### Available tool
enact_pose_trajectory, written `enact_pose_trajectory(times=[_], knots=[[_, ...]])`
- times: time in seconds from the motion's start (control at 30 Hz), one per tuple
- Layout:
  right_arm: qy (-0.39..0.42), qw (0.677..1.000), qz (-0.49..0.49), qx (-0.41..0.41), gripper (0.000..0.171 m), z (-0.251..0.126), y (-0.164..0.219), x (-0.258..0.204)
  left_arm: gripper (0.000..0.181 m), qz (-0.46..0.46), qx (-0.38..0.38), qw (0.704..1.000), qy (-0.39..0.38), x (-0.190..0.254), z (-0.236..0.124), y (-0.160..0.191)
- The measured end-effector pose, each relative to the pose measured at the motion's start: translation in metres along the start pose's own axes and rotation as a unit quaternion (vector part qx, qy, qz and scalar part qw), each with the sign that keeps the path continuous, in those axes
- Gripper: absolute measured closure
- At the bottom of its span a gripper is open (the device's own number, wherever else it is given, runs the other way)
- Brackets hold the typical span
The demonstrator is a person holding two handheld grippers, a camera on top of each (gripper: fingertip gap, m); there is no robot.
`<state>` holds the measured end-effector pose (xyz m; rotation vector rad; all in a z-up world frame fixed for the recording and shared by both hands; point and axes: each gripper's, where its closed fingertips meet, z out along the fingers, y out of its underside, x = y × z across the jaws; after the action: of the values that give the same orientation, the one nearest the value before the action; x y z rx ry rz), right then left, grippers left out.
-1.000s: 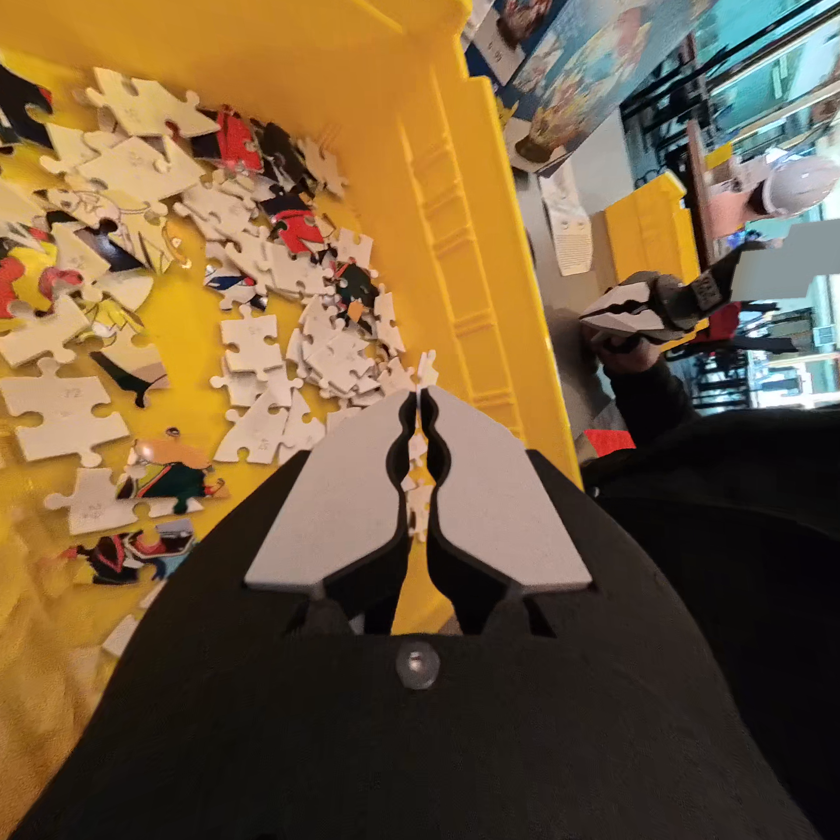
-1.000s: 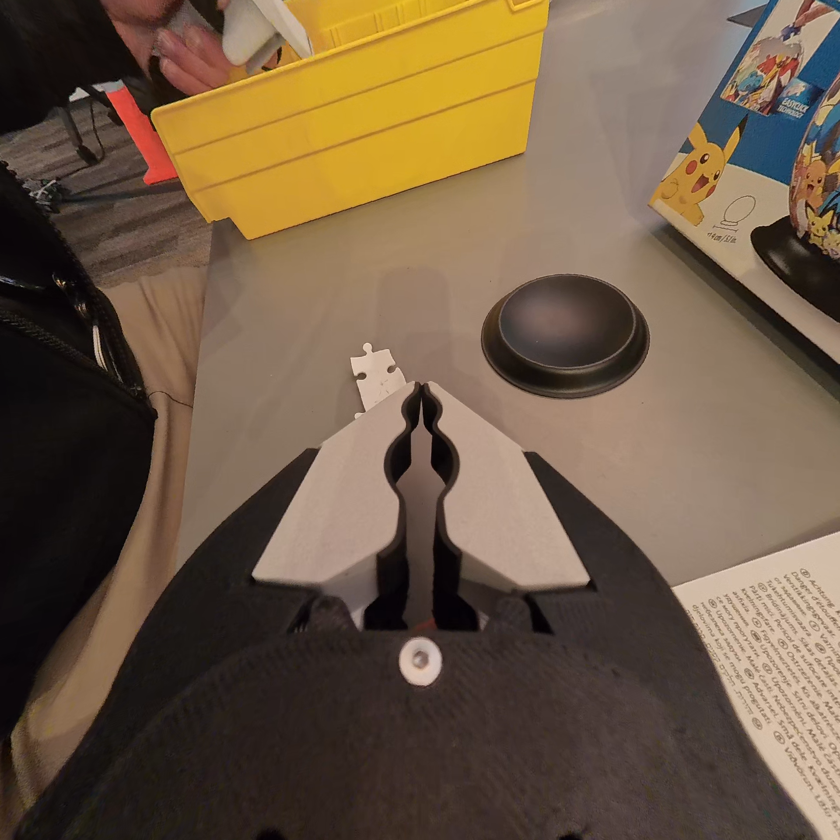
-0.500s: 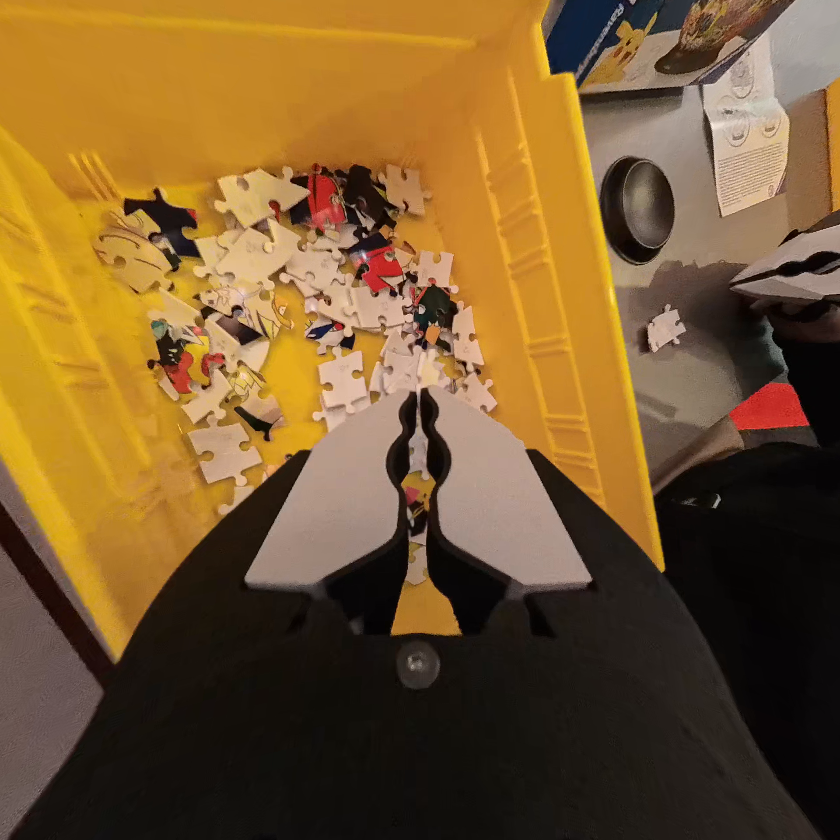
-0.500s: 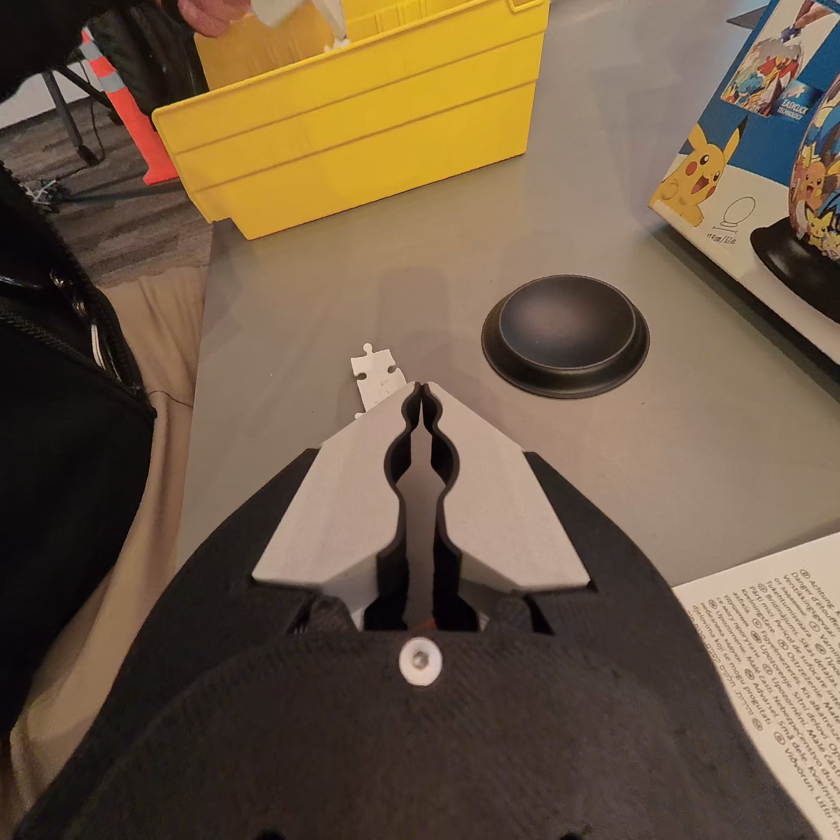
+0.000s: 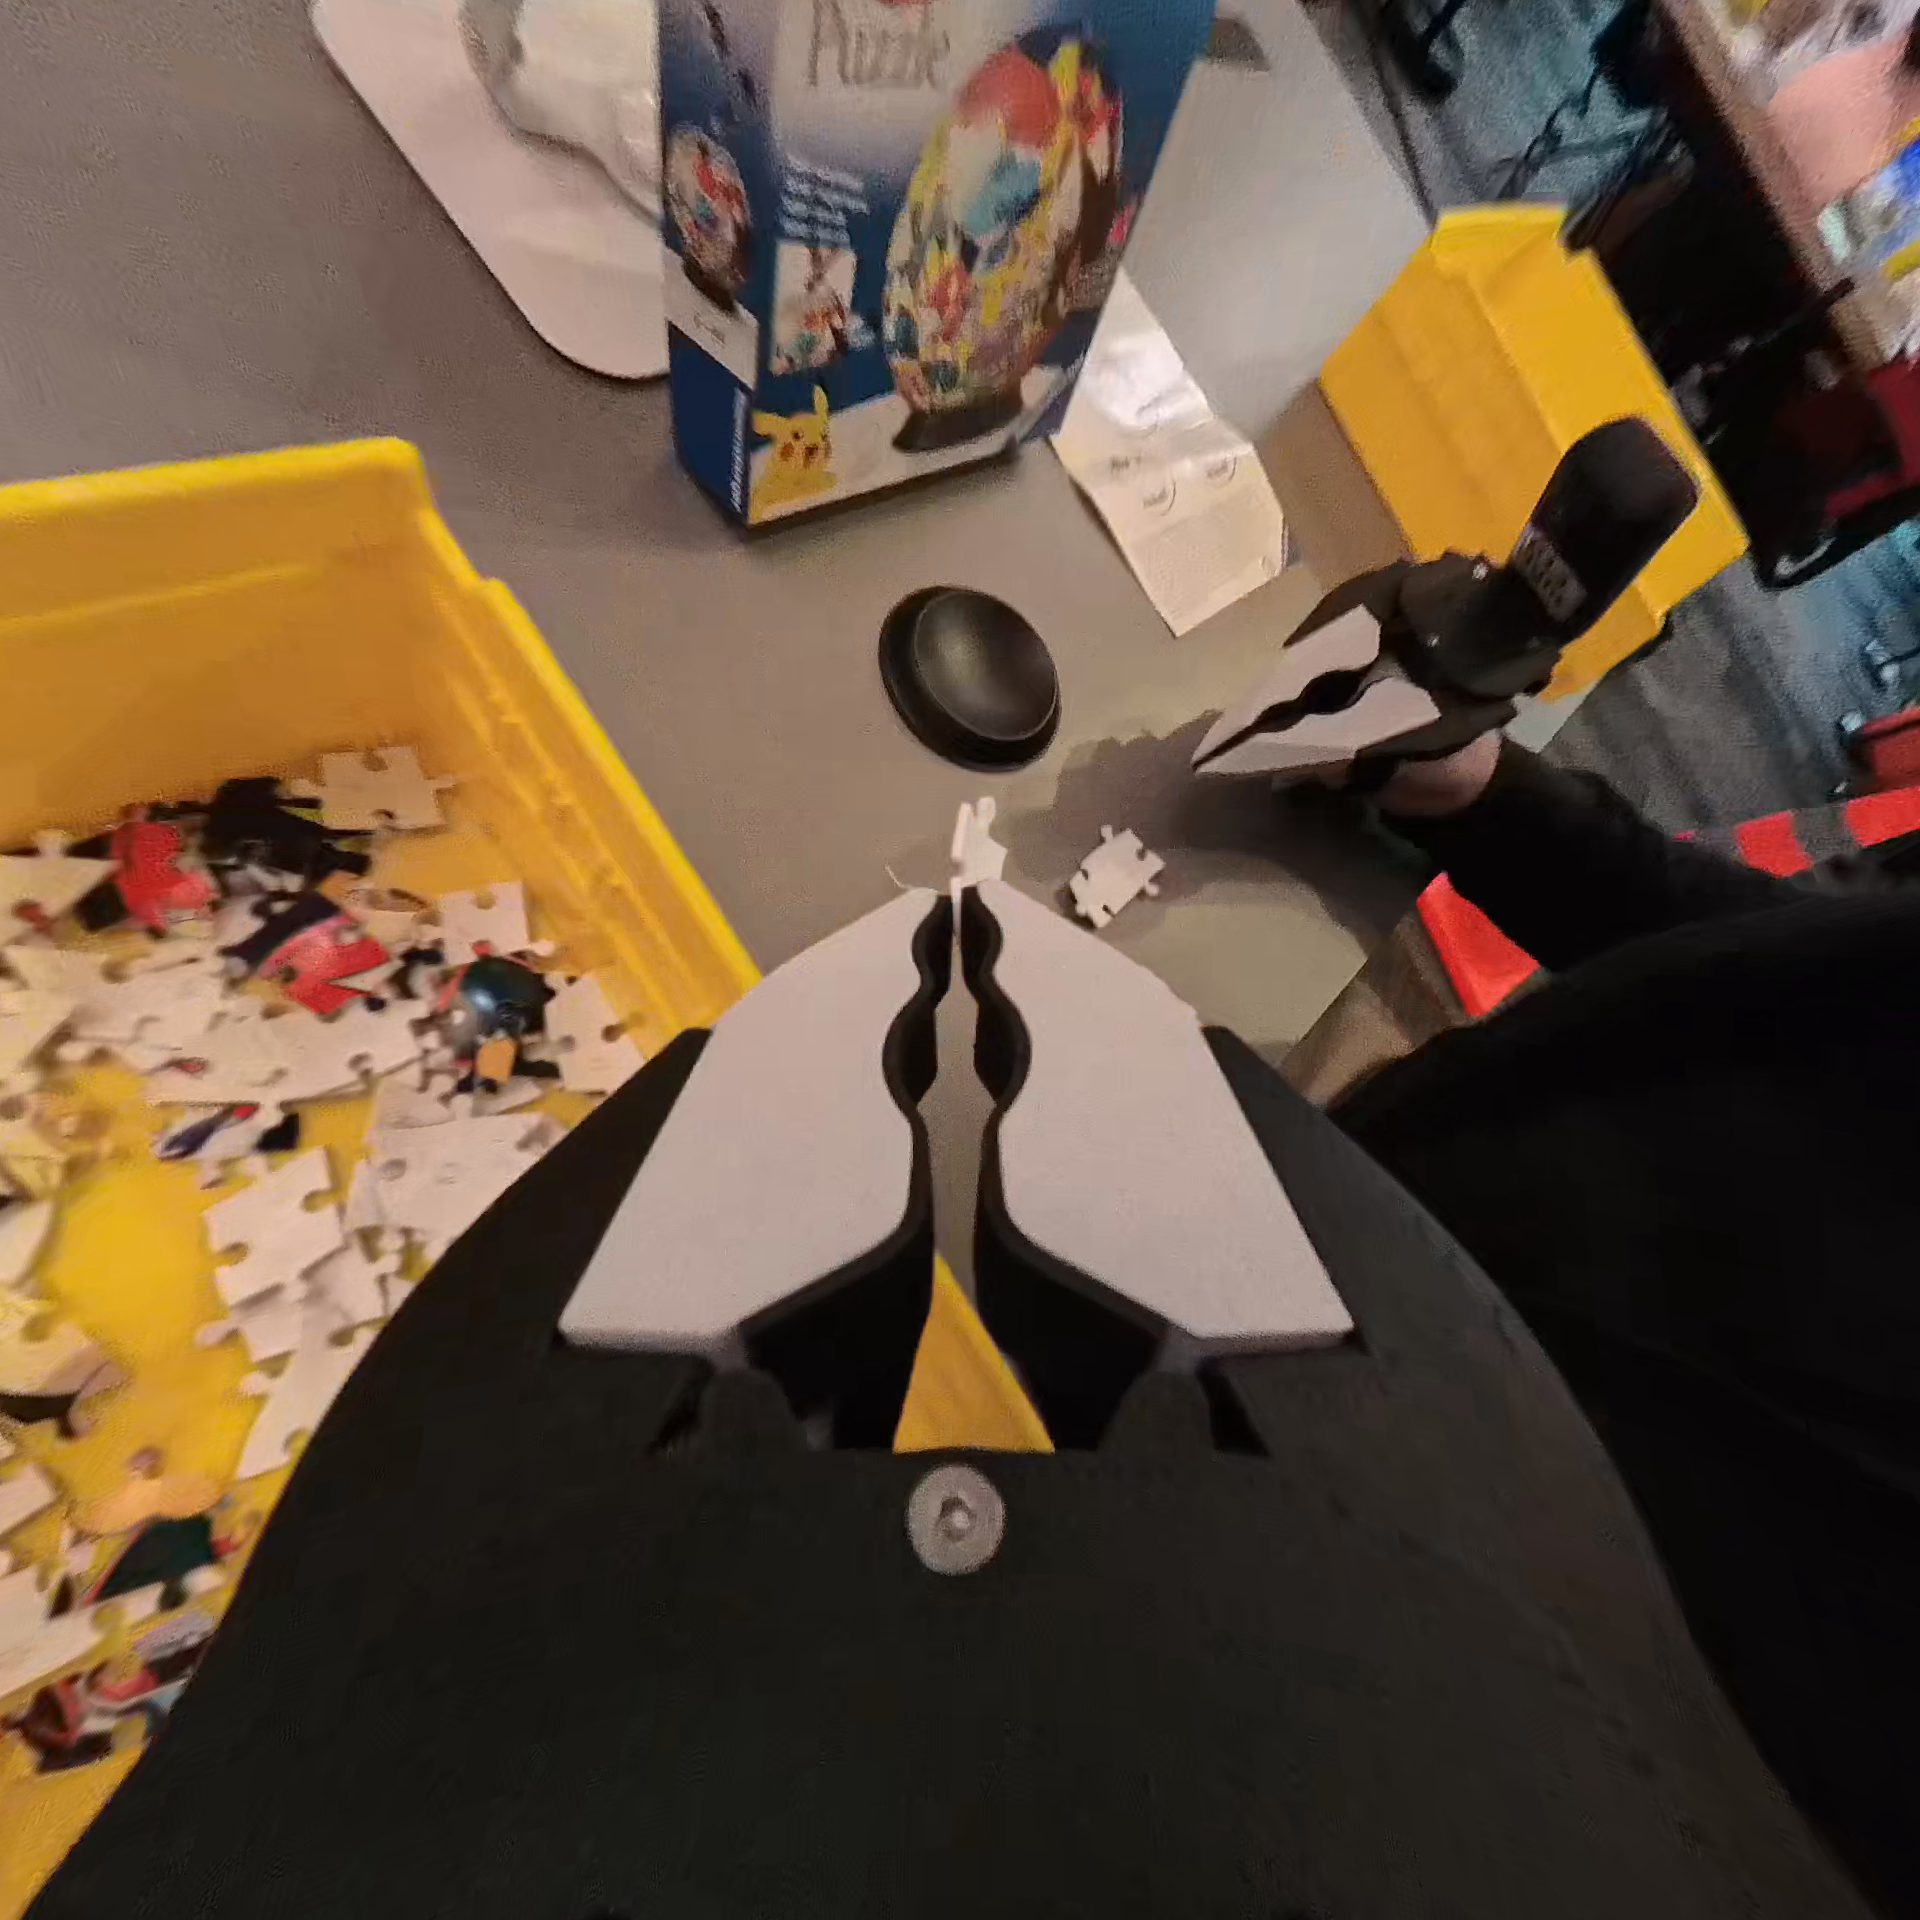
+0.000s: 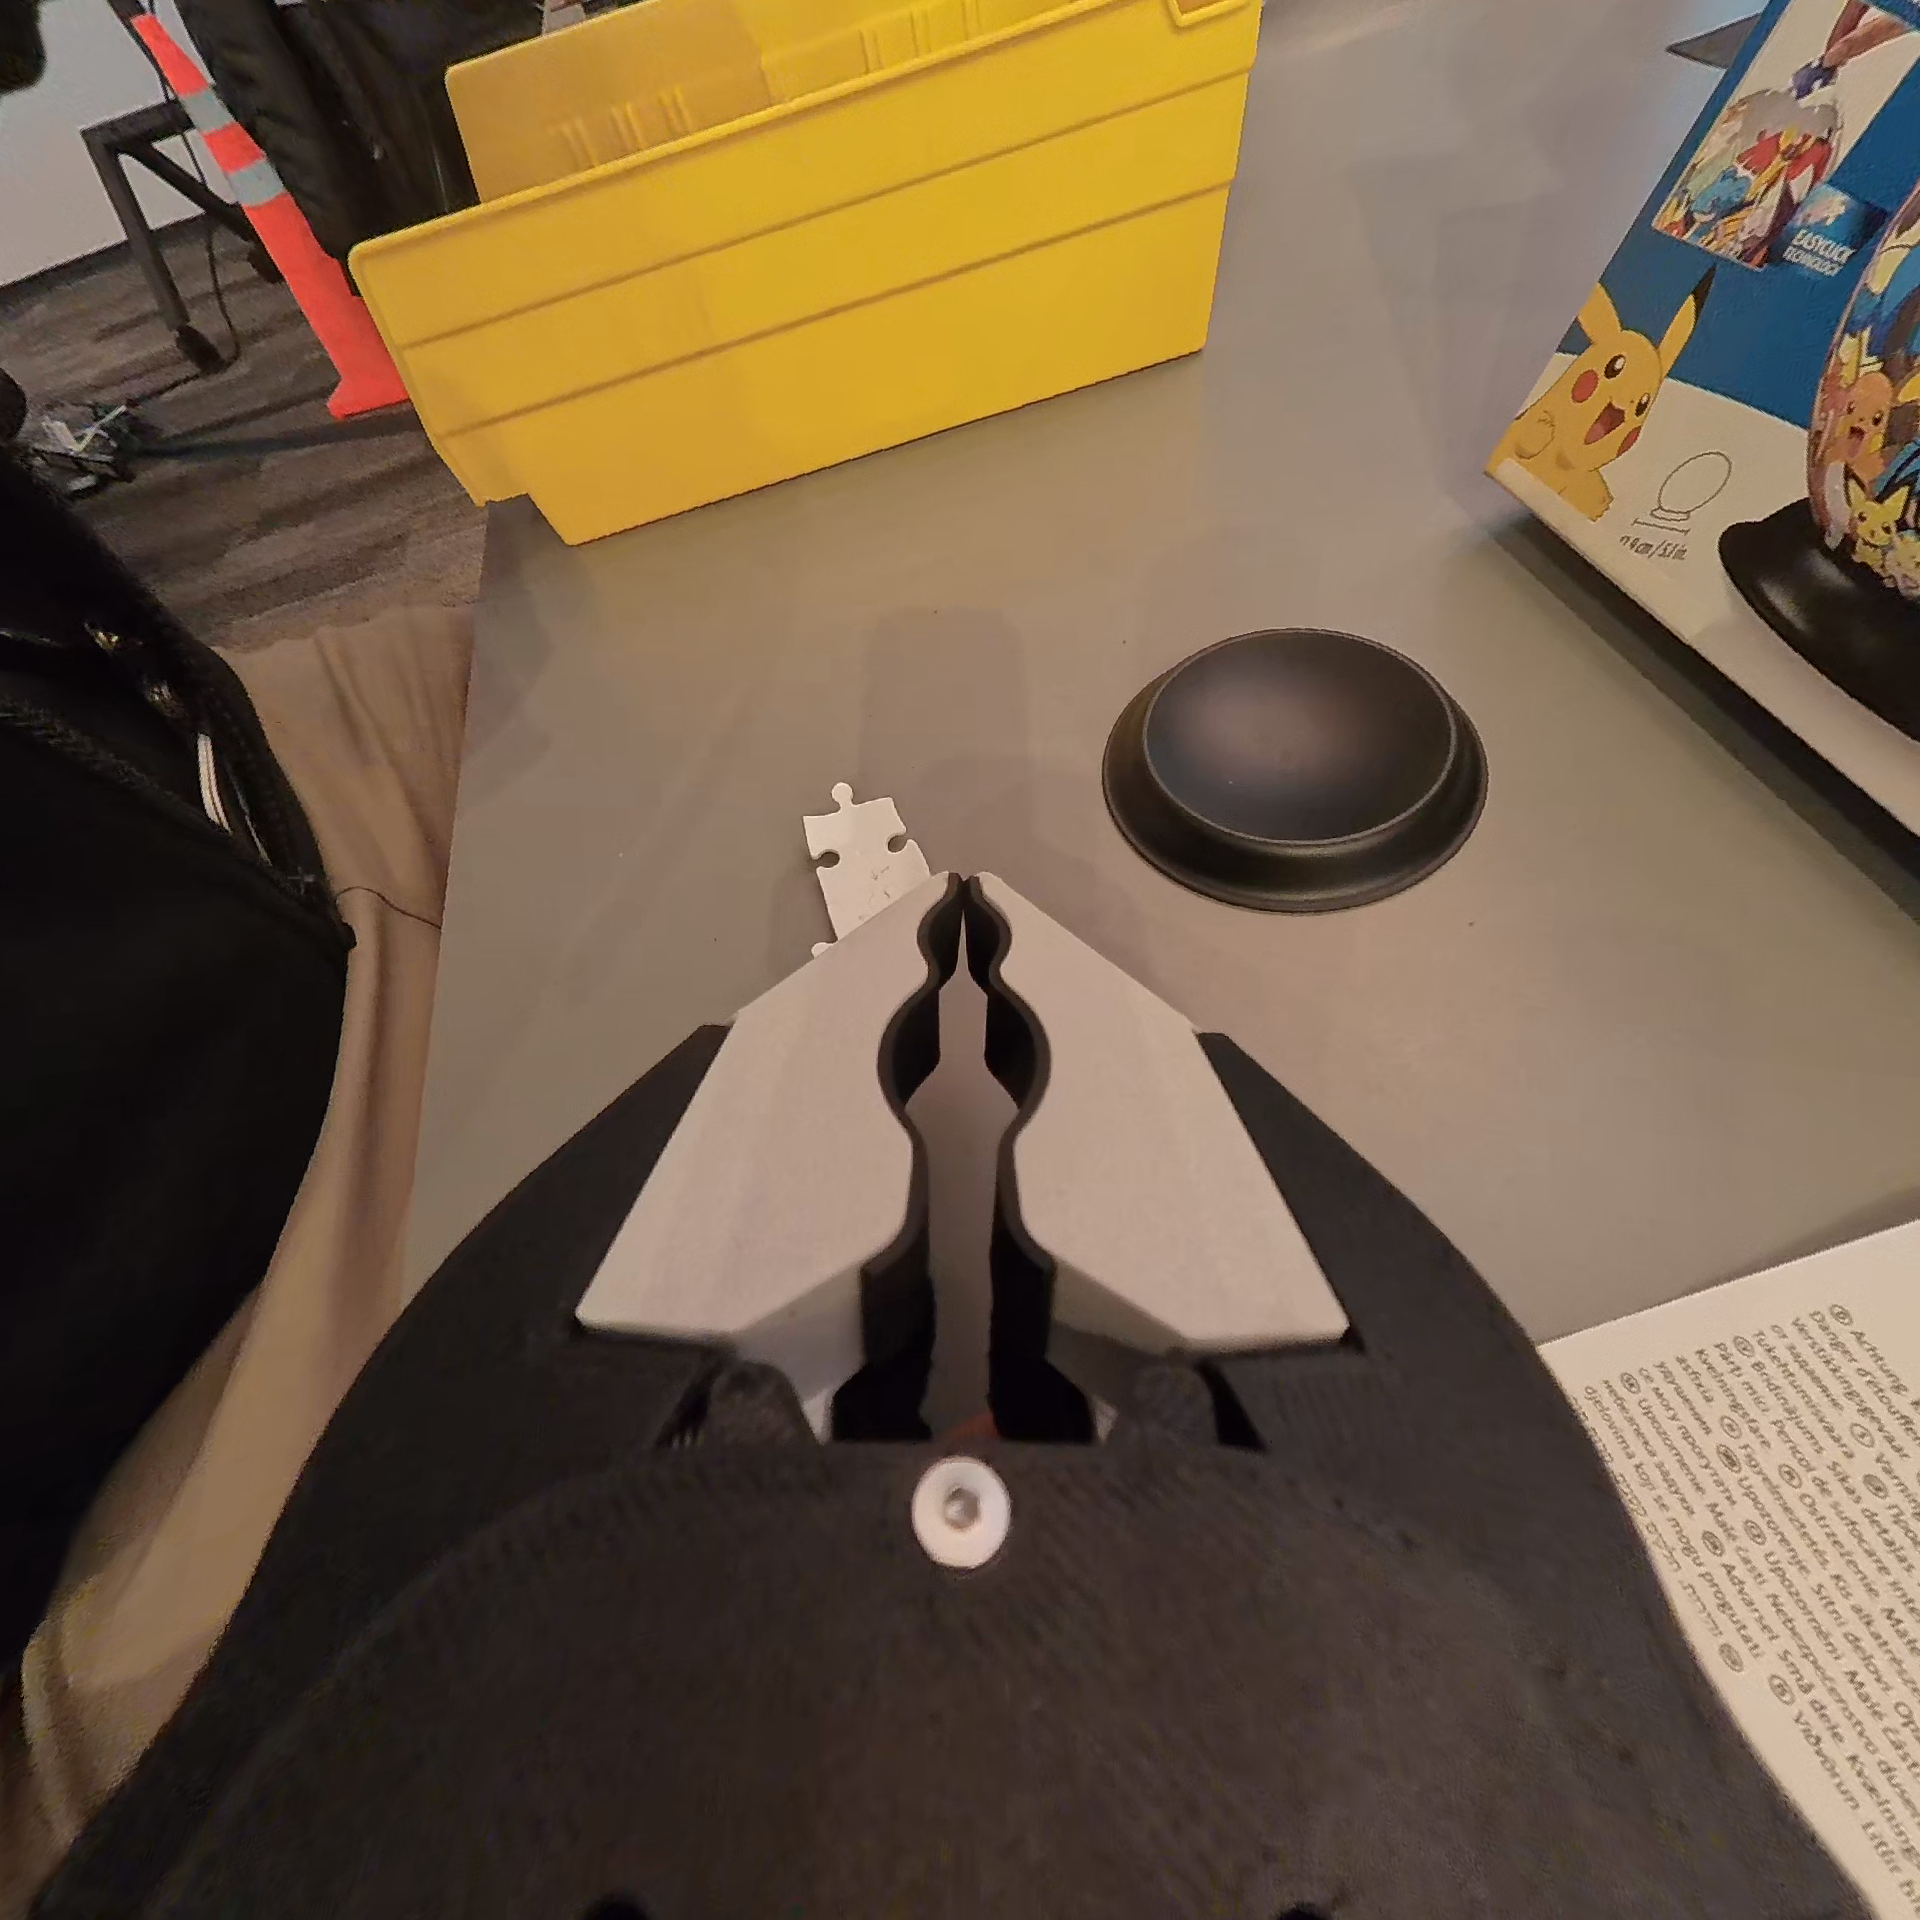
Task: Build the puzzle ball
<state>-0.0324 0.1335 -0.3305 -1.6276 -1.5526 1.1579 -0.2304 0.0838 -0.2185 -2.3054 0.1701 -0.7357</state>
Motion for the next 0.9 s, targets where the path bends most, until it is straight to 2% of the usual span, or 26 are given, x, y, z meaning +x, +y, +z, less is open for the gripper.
enact_pose_trajectory(times=[0.13,0.23,0.3,0.4,0.57,0.7,0.73,0.83,0.9], knots=[[-0.001,1.000,-0.002,-0.002,0.171,0.000,0.000,-0.001,0.179,0.034,-0.063,0.997,-0.023,0.040,0.064,0.030],[-0.002,1.000,-0.004,-0.002,0.171,0.000,0.000,-0.001,0.179,0.068,-0.083,0.992,-0.062,0.053,0.107,0.045],[-0.002,1.000,-0.006,0.001,0.171,0.000,0.000,-0.002,0.179,0.099,-0.088,0.986,-0.105,0.045,0.126,0.050],[-0.001,1.000,-0.008,0.001,0.171,0.000,0.000,-0.002,0.180,0.077,-0.079,0.985,-0.129,0.025,0.147,0.056],[-0.001,1.000,-0.010,0.001,0.171,0.000,0.000,-0.002,0.180,0.011,-0.088,0.989,-0.114,0.008,0.167,0.082],[-0.001,1.000,-0.009,-0.001,0.171,0.000,0.001,-0.002,0.179,-0.014,-0.089,0.990,-0.108,0.003,0.167,0.090],[-0.001,1.000,-0.010,-0.002,0.171,0.000,0.001,-0.002,0.175,-0.018,-0.085,0.990,-0.108,0.003,0.166,0.089],[-0.001,1.000,-0.008,-0.003,0.171,0.001,0.001,-0.002,0.139,-0.020,-0.074,0.991,-0.113,0.007,0.161,0.082],[-0.001,1.000,-0.009,-0.003,0.171,0.001,0.001,-0.002,0.137,0.001,-0.063,0.990,-0.124,0.008,0.156,0.075]])
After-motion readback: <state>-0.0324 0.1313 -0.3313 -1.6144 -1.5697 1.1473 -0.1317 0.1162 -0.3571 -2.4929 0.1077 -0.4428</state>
